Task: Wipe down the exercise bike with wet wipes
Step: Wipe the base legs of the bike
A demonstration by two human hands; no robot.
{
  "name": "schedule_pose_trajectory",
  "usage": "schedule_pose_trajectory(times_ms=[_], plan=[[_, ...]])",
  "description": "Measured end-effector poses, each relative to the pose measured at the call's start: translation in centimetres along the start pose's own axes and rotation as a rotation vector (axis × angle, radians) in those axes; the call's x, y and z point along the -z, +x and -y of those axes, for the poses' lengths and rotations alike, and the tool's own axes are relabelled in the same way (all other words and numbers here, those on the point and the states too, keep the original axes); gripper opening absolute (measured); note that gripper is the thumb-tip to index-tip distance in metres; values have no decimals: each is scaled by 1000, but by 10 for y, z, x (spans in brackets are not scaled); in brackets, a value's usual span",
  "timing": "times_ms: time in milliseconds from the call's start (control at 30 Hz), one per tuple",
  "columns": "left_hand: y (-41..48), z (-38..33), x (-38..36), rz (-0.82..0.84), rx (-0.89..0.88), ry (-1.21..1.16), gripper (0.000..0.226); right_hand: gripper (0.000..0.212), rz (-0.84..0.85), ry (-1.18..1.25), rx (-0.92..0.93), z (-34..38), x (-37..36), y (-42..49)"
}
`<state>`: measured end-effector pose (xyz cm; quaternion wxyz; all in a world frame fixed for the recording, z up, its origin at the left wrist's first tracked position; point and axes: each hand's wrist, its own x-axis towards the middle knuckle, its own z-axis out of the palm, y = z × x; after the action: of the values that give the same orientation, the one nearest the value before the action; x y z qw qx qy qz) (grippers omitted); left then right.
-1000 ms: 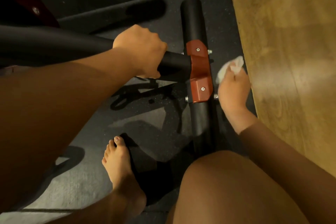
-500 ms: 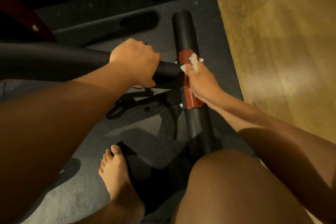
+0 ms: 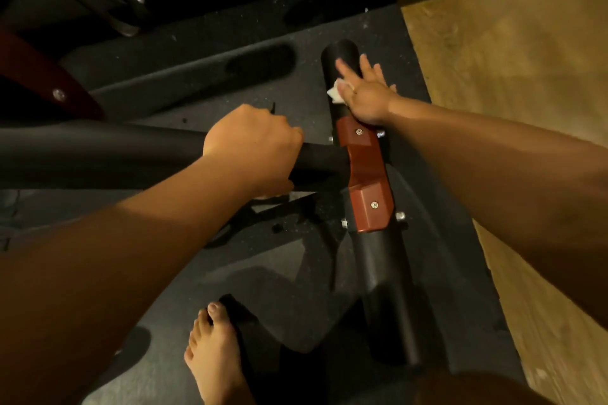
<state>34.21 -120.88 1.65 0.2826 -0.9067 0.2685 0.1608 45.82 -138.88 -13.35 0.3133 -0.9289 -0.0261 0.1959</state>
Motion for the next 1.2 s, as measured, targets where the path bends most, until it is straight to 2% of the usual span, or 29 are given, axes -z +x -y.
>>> schedule_pose_trajectory(times_ms=[67, 100, 167, 200, 300, 400, 467, 633, 733, 800, 900, 967, 1033, 1133, 1200], plan=[[0, 0, 1, 1, -4, 5, 47, 63, -153, 19, -93, 18, 0, 19], [-1, 0, 1, 1, -3, 6, 47, 64, -282, -24, -90, 24, -2, 23], [-1, -1, 1, 10, -5, -6, 45, 47, -533, -155, 17, 29, -5, 20], [0, -1, 1, 13, -9, -21, 44, 37, -565, -186, 81, 29, -5, 15], [2, -1, 1, 21, -11, -50, 43, 24, -408, -90, 137, 21, -6, 2], [3, -1, 1, 33, 1, -42, 43, 18, -330, -207, 256, 18, -4, -6], [2, 0, 3, 44, -2, -35, 43, 21, -271, -280, 282, 25, 3, 5], [2, -1, 3, 39, -31, -29, 40, 38, -175, -689, 120, 64, 19, 54], [2, 0, 4, 28, -24, -32, 36, 35, -41, -938, 196, 80, -8, 31], [1, 0, 4, 14, -12, -29, 33, 23, 35, -1016, 214, 83, -23, 7], [2, -2, -1, 3, -1, -27, 33, 17, 92, -883, 149, 77, -16, -9], [1, -1, -2, -7, 4, -30, 34, 23, 74, -703, 98, 72, 2, -5], [1, 1, 0, 2, -4, -38, 35, 31, -41, -491, 49, 63, 19, 5], [1, 0, 1, 13, -10, -28, 35, 29, -220, -166, -43, 51, 33, 22], [2, -1, 1, 18, -3, -16, 35, 27, -281, -42, -117, 49, 30, 30]])
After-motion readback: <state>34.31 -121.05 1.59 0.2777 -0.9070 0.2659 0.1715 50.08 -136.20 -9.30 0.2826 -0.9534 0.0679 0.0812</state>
